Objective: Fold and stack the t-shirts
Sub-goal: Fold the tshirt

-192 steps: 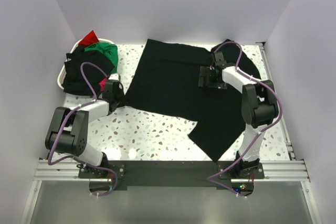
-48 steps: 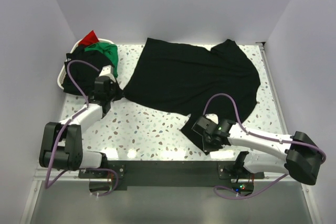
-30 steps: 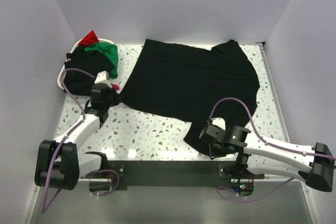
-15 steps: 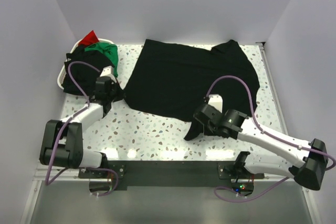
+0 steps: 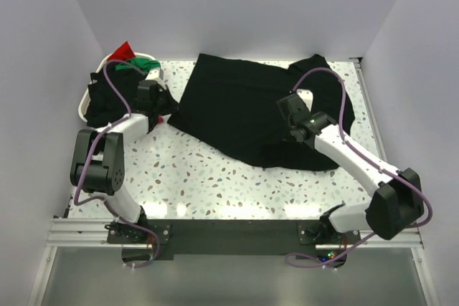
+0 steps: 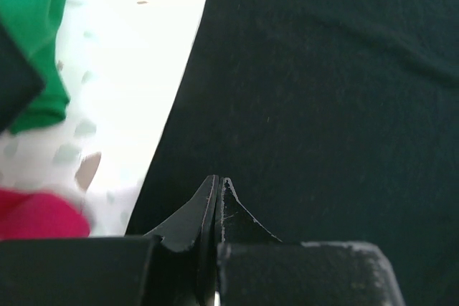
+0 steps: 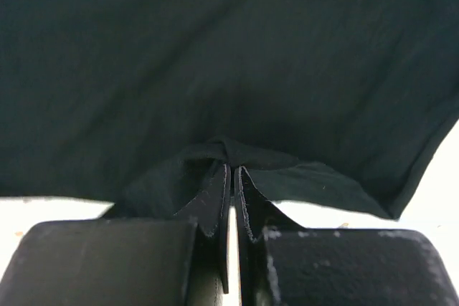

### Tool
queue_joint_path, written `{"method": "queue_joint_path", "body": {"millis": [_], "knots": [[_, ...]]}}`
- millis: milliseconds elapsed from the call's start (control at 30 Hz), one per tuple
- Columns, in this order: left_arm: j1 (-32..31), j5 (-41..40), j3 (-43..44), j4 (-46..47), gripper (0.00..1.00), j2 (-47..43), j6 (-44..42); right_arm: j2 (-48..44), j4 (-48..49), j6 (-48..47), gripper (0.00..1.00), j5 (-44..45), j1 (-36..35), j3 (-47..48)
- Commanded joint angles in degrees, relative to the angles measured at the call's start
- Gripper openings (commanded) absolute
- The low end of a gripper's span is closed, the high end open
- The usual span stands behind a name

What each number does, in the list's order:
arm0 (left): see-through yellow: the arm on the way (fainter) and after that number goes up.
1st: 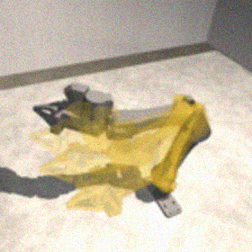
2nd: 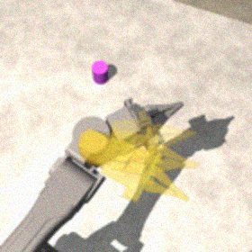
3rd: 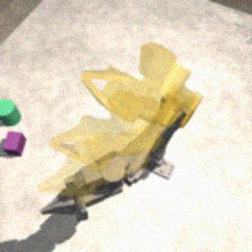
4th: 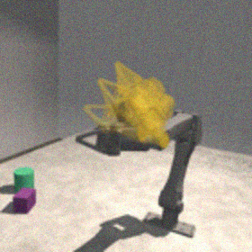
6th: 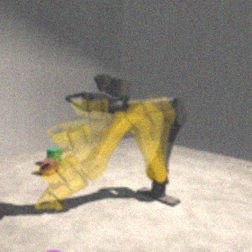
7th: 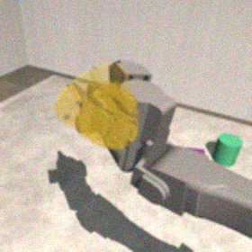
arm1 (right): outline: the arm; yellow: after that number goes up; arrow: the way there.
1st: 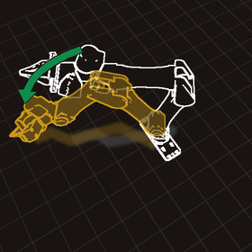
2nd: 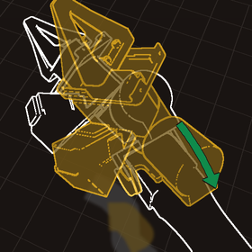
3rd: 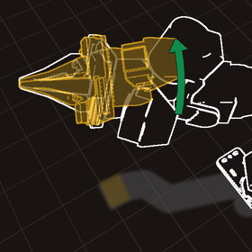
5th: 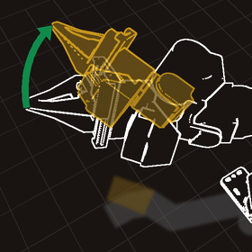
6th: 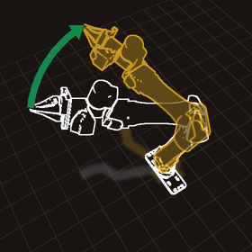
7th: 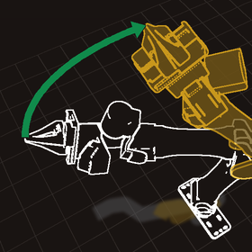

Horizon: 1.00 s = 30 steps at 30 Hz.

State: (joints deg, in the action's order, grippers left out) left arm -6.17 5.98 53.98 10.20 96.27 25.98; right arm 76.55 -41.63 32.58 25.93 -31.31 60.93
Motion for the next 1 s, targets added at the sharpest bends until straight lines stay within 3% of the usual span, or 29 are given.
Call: {"method": "queue_joint_path", "body": {"millis": [0,300,533,967], "knots": [[-0.24,1.14,5.78,2.29,0.00,2.86,-0.66,3.67,4.53,-4.54,0.00,-0.44,5.45,5.15],[-0.15,1.14,18.00,0.18,0.00,12.09,-1.02,12.47,6.91,-8.93,0.00,-3.25,16.79,13.85],[0.11,1.14,26.25,-0.88,0.00,18.25,-0.84,18.54,7.26,-11.04,0.00,-4.93,21.02,20.19],[0.46,-0.44,28.02,0.44,0.00,20.88,-1.54,23.81,8.05,-12.80,0.00,-7.21,24.63,26.96]]}}
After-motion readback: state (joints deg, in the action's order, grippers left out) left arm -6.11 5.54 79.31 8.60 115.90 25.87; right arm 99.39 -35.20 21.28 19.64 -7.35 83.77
